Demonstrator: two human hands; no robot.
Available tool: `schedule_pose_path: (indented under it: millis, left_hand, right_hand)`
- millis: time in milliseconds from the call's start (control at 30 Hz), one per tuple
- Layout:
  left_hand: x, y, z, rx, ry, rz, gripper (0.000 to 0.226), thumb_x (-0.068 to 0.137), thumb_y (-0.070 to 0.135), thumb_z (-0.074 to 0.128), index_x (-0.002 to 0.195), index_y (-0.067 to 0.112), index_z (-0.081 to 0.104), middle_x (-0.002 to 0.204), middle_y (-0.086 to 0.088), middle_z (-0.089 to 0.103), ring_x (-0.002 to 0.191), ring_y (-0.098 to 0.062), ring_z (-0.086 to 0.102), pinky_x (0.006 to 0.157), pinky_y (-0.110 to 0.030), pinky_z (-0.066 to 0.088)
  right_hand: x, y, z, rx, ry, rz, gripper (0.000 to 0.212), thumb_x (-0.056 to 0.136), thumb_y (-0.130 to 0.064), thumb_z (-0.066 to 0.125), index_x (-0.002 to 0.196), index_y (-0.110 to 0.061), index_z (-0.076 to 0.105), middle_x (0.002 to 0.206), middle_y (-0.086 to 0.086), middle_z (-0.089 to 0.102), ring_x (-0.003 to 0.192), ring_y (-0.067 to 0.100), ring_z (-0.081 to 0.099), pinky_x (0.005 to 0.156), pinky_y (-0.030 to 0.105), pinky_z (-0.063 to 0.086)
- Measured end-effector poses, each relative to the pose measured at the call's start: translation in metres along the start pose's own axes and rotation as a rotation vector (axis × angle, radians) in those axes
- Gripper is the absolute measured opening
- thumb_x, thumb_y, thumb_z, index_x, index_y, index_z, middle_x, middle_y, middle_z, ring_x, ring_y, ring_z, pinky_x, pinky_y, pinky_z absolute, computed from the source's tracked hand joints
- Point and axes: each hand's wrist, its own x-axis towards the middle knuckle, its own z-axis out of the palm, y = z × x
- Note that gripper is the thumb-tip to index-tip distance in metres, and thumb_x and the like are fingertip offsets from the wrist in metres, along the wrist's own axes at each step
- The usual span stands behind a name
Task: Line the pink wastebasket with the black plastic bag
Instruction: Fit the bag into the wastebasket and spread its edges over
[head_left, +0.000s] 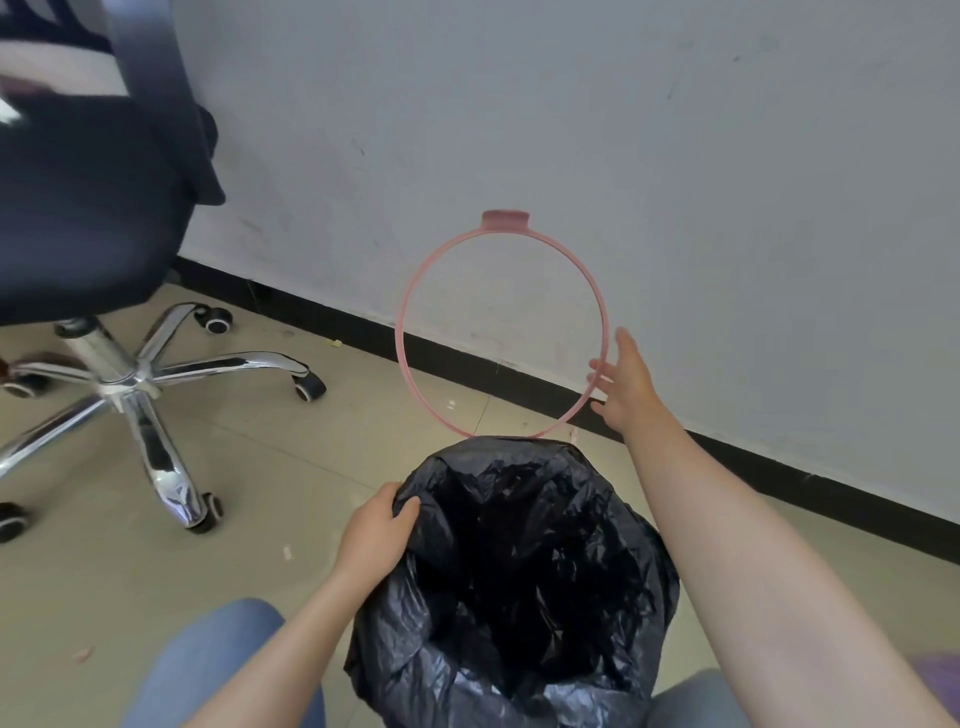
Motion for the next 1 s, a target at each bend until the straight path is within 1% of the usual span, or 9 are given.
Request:
schedule_pose_path:
  millis: [200, 367, 467, 567, 633, 700, 833, 900, 1000]
  left_hand:
    - [0.006, 0.002, -0.001, -0.024, -0.023, 0.015, 0.024, 0.095, 0.023, 0.042, 0.104, 0.005, 0.054, 0.095, -0.008, 0.06, 0.087, -0.025, 0.053, 0.071, -0.032, 0.037]
    - [0.021, 0.006, -0.003, -0.103, -0.016, -0.023, 0.022, 0.093, 0.02, 0.047, 0.098, 0.002, 0.058, 0.092, -0.012, 0.06, 0.096, -0.034, 0.058, 0.073, -0.033, 0.038]
    - [0.026, 0.011, -0.004, -0.209, 0.006, -0.036, 0.021, 0.092, 0.017, 0.05, 0.105, 0.003, 0.058, 0.102, -0.01, 0.06, 0.1, -0.029, 0.057, 0.083, -0.038, 0.043]
    - [0.032, 0.01, -0.012, -0.369, -0.045, -0.109, 0.018, 0.091, 0.013, 0.049, 0.09, 0.002, 0.063, 0.089, -0.015, 0.061, 0.084, -0.027, 0.056, 0.074, -0.037, 0.045]
    - [0.032, 0.01, -0.019, -0.606, -0.059, -0.204, 0.021, 0.09, 0.02, 0.045, 0.088, 0.009, 0.062, 0.09, -0.012, 0.061, 0.086, -0.027, 0.055, 0.083, -0.039, 0.044]
    - [0.032, 0.011, -0.023, -0.701, -0.023, -0.222, 0.03, 0.094, 0.028, 0.038, 0.115, 0.014, 0.055, 0.111, -0.007, 0.059, 0.108, -0.027, 0.053, 0.102, -0.044, 0.038]
    - [0.01, 0.02, -0.02, -0.297, 0.035, 0.087, 0.042, 0.098, 0.028, 0.032, 0.137, 0.011, 0.037, 0.146, -0.006, 0.039, 0.137, -0.023, 0.032, 0.116, -0.039, 0.02]
    - [-0.001, 0.02, -0.016, -0.124, 0.049, 0.245, 0.043, 0.098, 0.028, 0.034, 0.137, 0.012, 0.037, 0.149, -0.007, 0.036, 0.139, -0.024, 0.026, 0.115, -0.038, 0.017]
    - [-0.012, 0.016, -0.011, 0.126, 0.076, 0.386, 0.06, 0.088, 0.051, 0.029, 0.136, 0.017, 0.039, 0.148, -0.007, 0.037, 0.139, -0.026, 0.023, 0.115, -0.041, 0.016]
  right_hand:
    - [-0.018, -0.006, -0.034, -0.013, -0.064, -0.11, 0.065, 0.094, -0.058, 0.009, 0.114, -0.017, 0.057, 0.079, 0.005, 0.064, 0.1, 0.025, 0.055, 0.111, 0.054, 0.018]
    - [-0.078, -0.025, -0.075, -0.205, -0.234, -0.33, 0.065, 0.096, -0.053, 0.008, 0.093, -0.018, 0.062, 0.049, -0.002, 0.067, 0.084, 0.02, 0.064, 0.109, 0.044, 0.026]
    - [-0.124, -0.024, -0.096, -0.611, -0.356, -0.443, 0.057, 0.087, -0.061, 0.024, 0.09, -0.023, 0.067, 0.066, -0.009, 0.074, 0.084, 0.003, 0.066, 0.099, 0.025, 0.035]
    - [-0.16, 0.01, -0.109, -0.95, -0.48, -0.427, 0.031, 0.085, -0.063, 0.041, 0.094, -0.041, 0.062, 0.097, -0.029, 0.065, 0.095, -0.024, 0.049, 0.085, 0.007, 0.032]
    - [-0.177, 0.046, -0.109, -1.202, -0.555, -0.51, 0.043, 0.077, -0.067, 0.037, 0.108, -0.046, 0.056, 0.123, -0.031, 0.045, 0.113, -0.024, 0.031, 0.098, 0.009, 0.024]
    - [-0.186, 0.087, -0.107, -1.42, -0.6, -0.651, 0.056, 0.081, -0.065, 0.034, 0.127, -0.037, 0.05, 0.138, -0.017, 0.039, 0.13, -0.007, 0.025, 0.107, 0.024, 0.024]
    - [-0.19, 0.142, -0.099, -1.839, -0.63, -0.701, 0.051, 0.085, -0.065, 0.021, 0.124, -0.038, 0.04, 0.123, -0.005, 0.064, 0.115, 0.014, 0.058, 0.087, 0.036, 0.052]
    - [-0.185, 0.154, -0.098, -1.893, -0.631, -0.663, 0.052, 0.087, -0.065, 0.011, 0.12, -0.038, 0.041, 0.118, -0.005, 0.067, 0.112, 0.015, 0.061, 0.084, 0.038, 0.054]
    - [-0.177, 0.157, -0.095, -1.896, -0.603, -0.694, 0.052, 0.087, -0.064, 0.011, 0.117, -0.039, 0.046, 0.116, -0.006, 0.067, 0.113, 0.016, 0.058, 0.084, 0.04, 0.053]
